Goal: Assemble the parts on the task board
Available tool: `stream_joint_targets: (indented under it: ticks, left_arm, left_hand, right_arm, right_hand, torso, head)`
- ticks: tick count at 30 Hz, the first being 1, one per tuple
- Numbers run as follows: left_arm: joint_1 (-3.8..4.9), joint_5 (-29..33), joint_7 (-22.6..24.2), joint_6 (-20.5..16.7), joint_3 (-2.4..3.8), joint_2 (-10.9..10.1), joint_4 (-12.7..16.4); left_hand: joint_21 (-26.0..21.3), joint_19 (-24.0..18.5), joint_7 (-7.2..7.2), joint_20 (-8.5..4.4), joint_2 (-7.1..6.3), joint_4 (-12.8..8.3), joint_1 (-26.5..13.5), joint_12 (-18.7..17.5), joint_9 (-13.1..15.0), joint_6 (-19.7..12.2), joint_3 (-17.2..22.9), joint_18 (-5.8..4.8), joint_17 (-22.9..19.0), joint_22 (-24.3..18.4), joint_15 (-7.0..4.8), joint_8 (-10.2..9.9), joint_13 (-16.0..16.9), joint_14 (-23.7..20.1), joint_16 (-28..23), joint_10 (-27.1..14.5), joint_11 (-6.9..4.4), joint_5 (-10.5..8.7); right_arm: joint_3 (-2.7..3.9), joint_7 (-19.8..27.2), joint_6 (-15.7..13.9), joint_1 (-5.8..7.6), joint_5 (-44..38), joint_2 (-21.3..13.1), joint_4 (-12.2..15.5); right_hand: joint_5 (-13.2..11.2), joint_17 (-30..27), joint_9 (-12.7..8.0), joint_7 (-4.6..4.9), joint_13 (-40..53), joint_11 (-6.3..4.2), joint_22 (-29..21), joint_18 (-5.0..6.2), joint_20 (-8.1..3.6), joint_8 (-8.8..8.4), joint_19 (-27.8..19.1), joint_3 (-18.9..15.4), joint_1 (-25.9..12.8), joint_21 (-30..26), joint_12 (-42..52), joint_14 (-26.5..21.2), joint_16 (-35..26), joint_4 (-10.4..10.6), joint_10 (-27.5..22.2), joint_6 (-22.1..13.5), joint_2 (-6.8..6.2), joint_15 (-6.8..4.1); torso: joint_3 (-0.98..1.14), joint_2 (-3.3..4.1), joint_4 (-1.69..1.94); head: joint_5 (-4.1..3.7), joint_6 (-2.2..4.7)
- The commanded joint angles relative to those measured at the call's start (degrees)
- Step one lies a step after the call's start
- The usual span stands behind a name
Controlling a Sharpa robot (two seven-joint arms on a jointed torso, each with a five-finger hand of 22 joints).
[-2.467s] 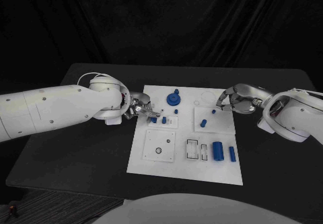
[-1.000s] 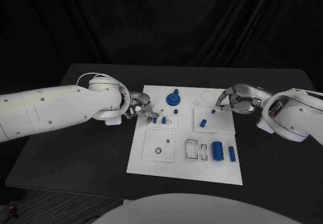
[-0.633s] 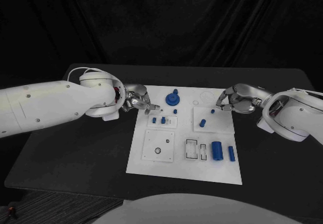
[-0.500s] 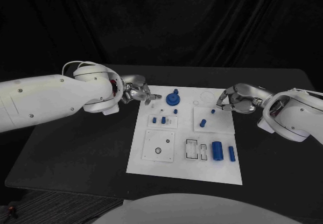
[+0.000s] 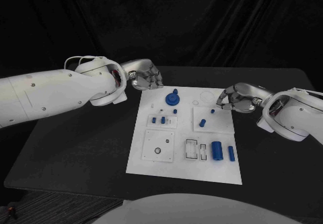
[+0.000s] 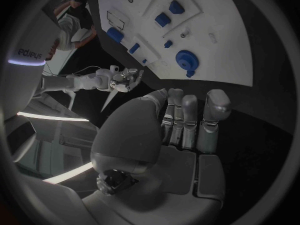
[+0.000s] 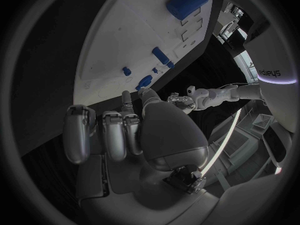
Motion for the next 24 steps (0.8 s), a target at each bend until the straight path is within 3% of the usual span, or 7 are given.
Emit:
stream_joint_targets:
  ticks: [1,3,4,7,10,13,24]
  left_arm:
    - [-0.89,-14.81,14.82,-3.9,0.01,1.67,-1.84]
    - [-1.5,-20.43,16.08,-4.0,0.01,3.03,-3.05]
    - [-1.75,-22.38,16.39,-4.04,0.01,3.57,-3.49]
    - [-2.47,-26.64,16.89,-3.72,0.02,5.0,-4.61]
    - [-3.23,-29.26,17.04,-2.98,0.02,6.35,-5.68]
    - [-3.93,-30.84,17.14,-2.17,0.02,7.51,-6.65]
    - [-4.87,-32.23,15.22,0.2,0.03,10.19,-8.26]
  left_hand:
    - [-0.84,-0.68,-1.04,0.15,-2.95,2.2,1.2,-17.44,-11.28,-4.2,3.0,1.13,-9.56,6.63,-0.47,-8.83,-14.38,-2.84,-9.94,-5.95,-0.26,-3.55]
    - [0.41,1.52,-2.42,-0.08,-4.92,2.62,1.13,-24.44,-19.37,-6.56,2.43,1.36,-12.89,6.98,-1.64,-9.66,-21.97,1.47,-12.1,-8.02,-1.9,-4.89]
    - [2.92,4.44,-3.41,-0.12,-5.43,2.18,0.86,-26.57,-22.92,-5.73,0.96,0.96,-14.12,7.73,-2.06,-9.73,-24.97,4.21,-12.48,-8.97,-2.54,-5.44]
    - [6.34,8.5,-5.6,-0.22,-5.45,1.32,0.15,-28.08,-28.12,-4.25,-2.22,0.25,-15.56,8.75,-2.74,-9.51,-28.97,7.74,-12.6,-9.55,-3.61,-6.26]
    - [7.04,9.6,-5.42,-0.04,-5.04,0.46,0.47,-27.94,-30.68,-2.43,-3.65,0.05,-14.74,9.02,-3.04,-9.27,-30.78,9.49,-10.43,-8.79,-3.6,-5.94]
    - [7.68,10.39,-4.93,-0.03,-4.74,-0.31,0.62,-26.87,-32.94,-0.9,-4.86,-0.1,-8.25,9.27,-3.21,-9.17,-31.57,12.69,-2.16,-7.69,-2.92,-5.68]
    - [8.4,11.17,-4.68,-0.08,-4.17,-1.7,1.33,-24.3,-35.95,0.61,-5.1,-0.24,-8.16,9.52,-2.83,-8.86,-31.8,11.82,0.96,-3.79,-2.1,-3.28]
  right_arm:
    - [0.04,0.56,-2.0,-0.14,-0.08,-0.11,0.18]
    - [0.03,0.88,-2.3,-0.14,-0.08,-0.2,0.29]
    - [0.03,0.96,-2.39,-0.14,-0.08,-0.24,0.33]
    - [0.03,1.05,-2.44,-0.15,-0.08,-0.34,0.39]
    - [0.03,1.07,-2.37,-0.15,-0.08,-0.41,0.42]
    - [0.03,1.09,-2.3,-0.15,-0.08,-0.39,0.47]
    - [0.03,1.43,-2.77,-0.15,-0.08,-0.39,0.79]
  right_hand:
    - [0.2,15.09,-0.08,-0.04,14.95,-0.14,12.6,0.95,0.09,-0.19,1.94,0.31,0.33,0.24,-0.39,6.23,0.15,-0.06,6.19,0.48,-0.05,-0.32]
    - [0.21,15.09,-0.08,-0.04,14.95,-0.13,12.62,0.94,0.09,-0.18,1.96,0.33,0.33,0.27,-0.39,6.23,0.15,-0.06,6.19,0.5,-0.04,-0.32]
    - [0.21,15.09,-0.08,-0.04,14.95,-0.13,12.62,0.94,0.09,-0.18,1.96,0.33,0.33,0.27,-0.39,6.23,0.15,-0.06,6.19,0.5,-0.04,-0.32]
    - [0.21,15.09,-0.08,-0.04,14.95,-0.13,12.62,0.94,0.09,-0.18,1.96,0.33,0.33,0.27,-0.39,6.23,0.15,-0.06,6.19,0.5,-0.04,-0.32]
    - [0.21,15.09,-0.08,-0.04,14.95,-0.13,12.62,0.94,0.09,-0.18,1.96,0.33,0.33,0.27,-0.39,6.23,0.15,-0.06,6.19,0.5,-0.04,-0.32]
    - [0.24,15.09,-0.08,-0.05,14.95,-0.14,12.63,0.94,0.09,-0.17,1.98,0.39,0.33,0.3,-0.39,6.23,0.15,-0.08,6.19,0.54,-0.05,-0.33]
    - [0.25,15.09,-0.09,-0.05,14.95,-0.15,12.63,0.93,0.09,-0.18,1.99,0.41,0.32,0.31,-0.39,6.23,0.15,-0.08,6.19,0.55,-0.07,-0.33]
  torso:
    - [0.04,0.0,0.07]
    - [-0.06,0.0,0.01]
    - [-0.08,-0.04,0.01]
    - [-0.1,-0.14,0.02]
    - [-0.24,-0.08,-0.03]
    - [-0.34,-0.02,-0.21]
    - [-0.22,0.23,-0.29]
  head:
    - [-0.22,0.0]
    - [-0.1,0.0]
    - [-0.08,0.0]
    - [-0.11,0.0]
    - [-0.03,0.0]
    - [0.04,0.0]
    - [0.23,0.0]
